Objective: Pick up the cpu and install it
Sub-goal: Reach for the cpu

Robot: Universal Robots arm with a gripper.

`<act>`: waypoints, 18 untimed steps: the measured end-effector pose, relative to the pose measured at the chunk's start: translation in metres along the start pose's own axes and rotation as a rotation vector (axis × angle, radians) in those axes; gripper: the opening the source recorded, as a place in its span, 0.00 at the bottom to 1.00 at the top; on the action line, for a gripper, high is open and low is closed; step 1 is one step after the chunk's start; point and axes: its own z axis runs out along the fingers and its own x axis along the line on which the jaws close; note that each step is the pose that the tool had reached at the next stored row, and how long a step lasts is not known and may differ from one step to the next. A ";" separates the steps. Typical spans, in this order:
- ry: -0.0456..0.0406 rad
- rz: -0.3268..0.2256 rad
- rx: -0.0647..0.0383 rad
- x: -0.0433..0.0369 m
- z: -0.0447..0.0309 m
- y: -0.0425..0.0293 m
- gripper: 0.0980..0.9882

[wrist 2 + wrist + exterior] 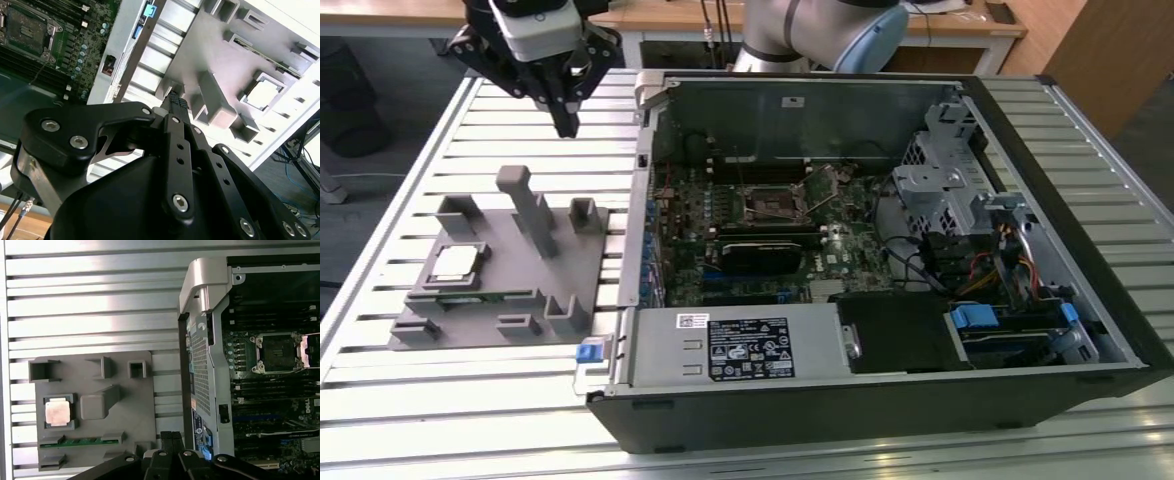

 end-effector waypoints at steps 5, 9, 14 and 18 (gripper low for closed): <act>0.0000 0.000 0.000 0.0017 0.0001 -0.0001 0.01; 0.0000 0.000 0.000 0.0034 0.0002 -0.0003 0.01; 0.0000 0.000 0.000 0.0138 0.0001 -0.0011 0.01; 0.0000 0.000 0.000 0.0305 0.0002 -0.0017 0.01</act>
